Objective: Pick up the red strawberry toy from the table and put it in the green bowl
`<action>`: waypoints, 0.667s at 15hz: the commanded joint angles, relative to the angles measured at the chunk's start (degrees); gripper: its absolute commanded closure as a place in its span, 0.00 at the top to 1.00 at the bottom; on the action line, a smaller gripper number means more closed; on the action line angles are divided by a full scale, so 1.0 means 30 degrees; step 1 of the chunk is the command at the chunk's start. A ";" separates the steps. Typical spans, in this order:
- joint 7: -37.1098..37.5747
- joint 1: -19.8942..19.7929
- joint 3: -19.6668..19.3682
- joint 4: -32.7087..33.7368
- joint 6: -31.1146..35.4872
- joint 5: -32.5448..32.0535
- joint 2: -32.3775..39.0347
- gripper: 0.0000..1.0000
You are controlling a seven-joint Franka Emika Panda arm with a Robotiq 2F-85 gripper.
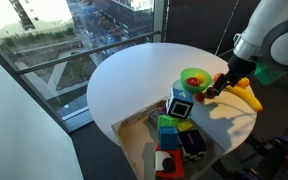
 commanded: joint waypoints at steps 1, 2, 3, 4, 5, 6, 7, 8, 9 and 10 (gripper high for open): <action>0.1488 -0.0231 0.0187 0.0050 0.1262 -0.0757 0.0972 1.00; 0.1674 -0.0199 0.0161 0.0085 0.1586 -0.0836 0.1247 1.00; 0.1833 -0.0161 0.0134 0.0156 0.2001 -0.0863 0.1550 1.00; 0.2013 -0.0132 0.0102 0.0196 0.2442 -0.0974 0.1811 1.00; 0.2134 -0.0101 0.0068 0.0301 0.2846 -0.1080 0.2135 1.00; 0.2129 -0.0055 0.0048 0.0396 0.3188 -0.1037 0.2452 1.00; 0.2188 -0.0007 0.0026 0.0450 0.3574 -0.1029 0.2741 1.00; 0.2312 0.0044 -0.0017 0.0525 0.3898 -0.1122 0.3000 1.00; 0.2461 0.0109 -0.0074 0.0622 0.4199 -0.1243 0.3281 1.00; 0.2538 0.0169 -0.0127 0.0718 0.4381 -0.1279 0.3506 1.00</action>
